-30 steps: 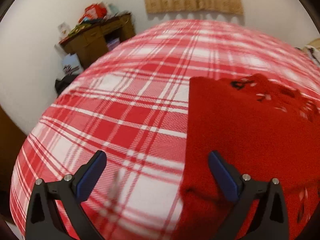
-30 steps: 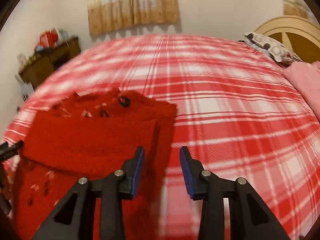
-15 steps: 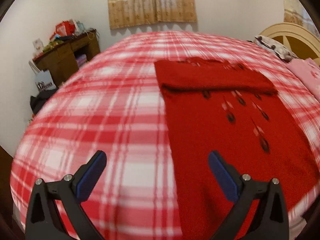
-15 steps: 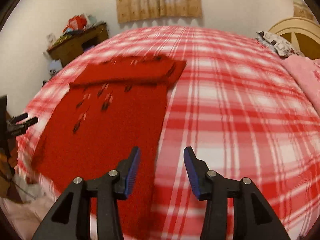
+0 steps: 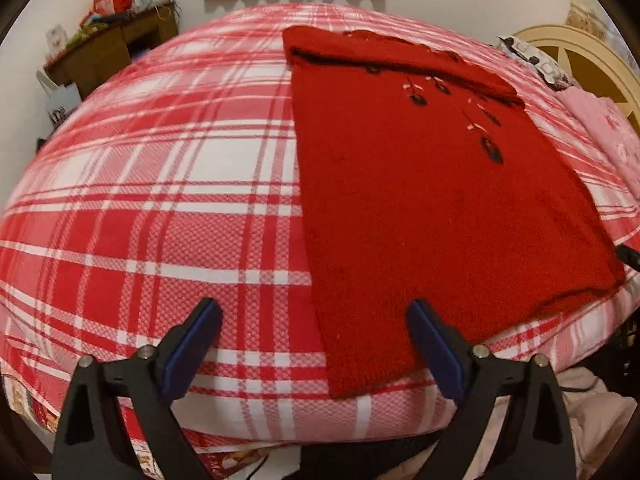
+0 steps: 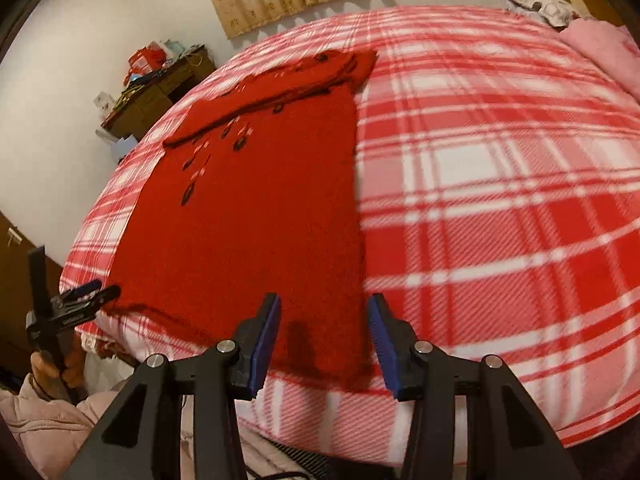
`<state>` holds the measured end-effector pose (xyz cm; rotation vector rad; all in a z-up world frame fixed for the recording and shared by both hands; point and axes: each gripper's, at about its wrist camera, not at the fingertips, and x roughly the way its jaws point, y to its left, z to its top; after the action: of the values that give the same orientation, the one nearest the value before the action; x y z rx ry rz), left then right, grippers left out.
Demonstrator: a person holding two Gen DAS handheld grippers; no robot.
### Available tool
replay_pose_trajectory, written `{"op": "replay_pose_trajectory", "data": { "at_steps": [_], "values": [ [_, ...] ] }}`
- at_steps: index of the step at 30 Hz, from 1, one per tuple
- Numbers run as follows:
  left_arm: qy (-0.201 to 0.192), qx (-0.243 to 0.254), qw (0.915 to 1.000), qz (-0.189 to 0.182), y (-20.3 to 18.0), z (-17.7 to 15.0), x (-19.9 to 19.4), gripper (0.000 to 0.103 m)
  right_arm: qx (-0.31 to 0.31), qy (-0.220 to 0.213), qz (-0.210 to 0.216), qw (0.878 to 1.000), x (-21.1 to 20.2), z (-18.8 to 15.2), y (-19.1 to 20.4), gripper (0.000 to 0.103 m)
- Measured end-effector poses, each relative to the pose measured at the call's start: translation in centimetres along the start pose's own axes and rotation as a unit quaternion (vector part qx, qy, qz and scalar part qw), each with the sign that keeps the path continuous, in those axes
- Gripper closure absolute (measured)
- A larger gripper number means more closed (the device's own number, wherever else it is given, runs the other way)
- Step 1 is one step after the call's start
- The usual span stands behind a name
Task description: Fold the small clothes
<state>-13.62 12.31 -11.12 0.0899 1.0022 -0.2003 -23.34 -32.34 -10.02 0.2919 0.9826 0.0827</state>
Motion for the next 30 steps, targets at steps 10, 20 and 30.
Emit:
{"op": "replay_pose_trajectory", "data": {
  "at_steps": [10, 20, 30],
  "values": [
    [0.002, 0.017, 0.9997, -0.016, -2.1, -0.4, -0.5, 0.044, -0.045, 0.033, -0.025, 0.998, 1.2, -0.4, 1.9, 0.080],
    [0.024, -0.005, 0.9967, -0.078, -1.5, -0.1, -0.8, 0.090, -0.014, 0.045, 0.014, 0.999, 0.3, 0.3, 1.0, 0.095],
    [-0.007, -0.046, 0.9941, -0.098, 0.8, 5.5, -3.0, 0.094, 0.004, -0.005, 0.099, 0.995, -1.9, 7.3, 1.4, 0.095]
  ]
}}
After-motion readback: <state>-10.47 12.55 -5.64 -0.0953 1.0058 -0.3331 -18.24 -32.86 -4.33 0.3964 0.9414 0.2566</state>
